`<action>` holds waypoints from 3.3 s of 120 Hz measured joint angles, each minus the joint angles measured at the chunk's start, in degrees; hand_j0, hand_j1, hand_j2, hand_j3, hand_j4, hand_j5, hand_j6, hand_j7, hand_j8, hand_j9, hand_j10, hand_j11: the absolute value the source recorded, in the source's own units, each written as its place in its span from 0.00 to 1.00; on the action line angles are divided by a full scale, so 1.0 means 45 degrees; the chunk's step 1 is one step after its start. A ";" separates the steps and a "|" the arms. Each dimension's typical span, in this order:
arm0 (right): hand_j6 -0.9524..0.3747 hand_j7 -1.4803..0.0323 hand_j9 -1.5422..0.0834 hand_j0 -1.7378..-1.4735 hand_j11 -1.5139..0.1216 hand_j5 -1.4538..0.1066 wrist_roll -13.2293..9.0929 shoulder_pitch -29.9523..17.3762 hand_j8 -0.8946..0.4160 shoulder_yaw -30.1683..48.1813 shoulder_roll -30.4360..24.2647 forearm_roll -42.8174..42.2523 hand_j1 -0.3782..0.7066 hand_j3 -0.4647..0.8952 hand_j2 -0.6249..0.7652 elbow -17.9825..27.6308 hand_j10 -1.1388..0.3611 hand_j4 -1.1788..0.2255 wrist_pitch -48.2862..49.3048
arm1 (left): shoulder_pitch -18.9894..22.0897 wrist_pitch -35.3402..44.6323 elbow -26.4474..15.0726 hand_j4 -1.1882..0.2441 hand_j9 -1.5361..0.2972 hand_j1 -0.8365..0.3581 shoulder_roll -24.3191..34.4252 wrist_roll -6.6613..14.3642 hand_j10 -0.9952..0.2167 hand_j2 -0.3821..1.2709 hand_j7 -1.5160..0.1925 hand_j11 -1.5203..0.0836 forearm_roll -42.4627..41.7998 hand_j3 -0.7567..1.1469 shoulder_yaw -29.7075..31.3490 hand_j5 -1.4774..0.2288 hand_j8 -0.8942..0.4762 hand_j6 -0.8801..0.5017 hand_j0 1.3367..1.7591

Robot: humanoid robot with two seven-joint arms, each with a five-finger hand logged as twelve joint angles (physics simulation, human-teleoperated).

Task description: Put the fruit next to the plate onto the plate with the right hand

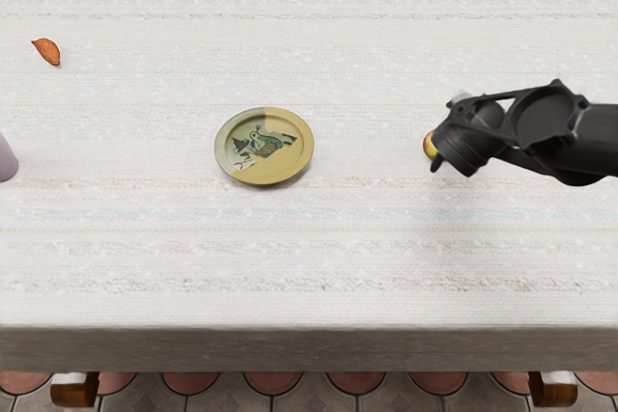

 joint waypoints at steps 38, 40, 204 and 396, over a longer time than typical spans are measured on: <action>0.52 0.76 0.74 0.30 0.72 0.72 0.0000 -0.0633 0.48 0.0417 0.0028 -0.0539 0.31 0.34 0.41 -0.0464 0.59 0.66 0.0018 | 0.0000 0.0000 0.0000 0.83 0.84 0.99 0.0000 0.0000 0.82 0.23 0.89 0.95 0.0000 0.40 0.0001 0.87 0.65 0.64 0.76; 0.52 0.75 0.74 0.30 0.71 0.71 0.0000 -0.0655 0.48 0.0427 0.0028 -0.0551 0.32 0.34 0.41 -0.0482 0.58 0.65 0.0021 | 0.0000 0.0000 0.0000 0.83 0.84 0.99 0.0000 0.0000 0.82 0.23 0.89 0.95 0.0000 0.40 0.0001 0.87 0.65 0.64 0.76; 0.31 0.43 0.44 0.32 0.42 0.42 -0.0024 -0.1923 0.42 0.3010 0.0682 -0.1812 0.65 0.34 0.52 -0.2031 0.51 0.36 0.1470 | 0.0000 0.0000 0.0000 0.83 0.84 0.99 0.0000 0.0000 0.82 0.23 0.89 0.95 0.0001 0.40 0.0004 0.87 0.65 0.64 0.76; 0.18 0.37 0.39 0.32 0.36 0.33 -0.0003 -0.3245 0.39 1.3593 0.2398 -0.0185 0.55 0.34 0.76 -0.7883 0.47 0.34 1.3846 | 0.0000 0.0000 0.0000 0.83 0.84 0.99 0.0000 0.0000 0.82 0.23 0.89 0.95 -0.0001 0.40 0.0002 0.87 0.65 0.64 0.76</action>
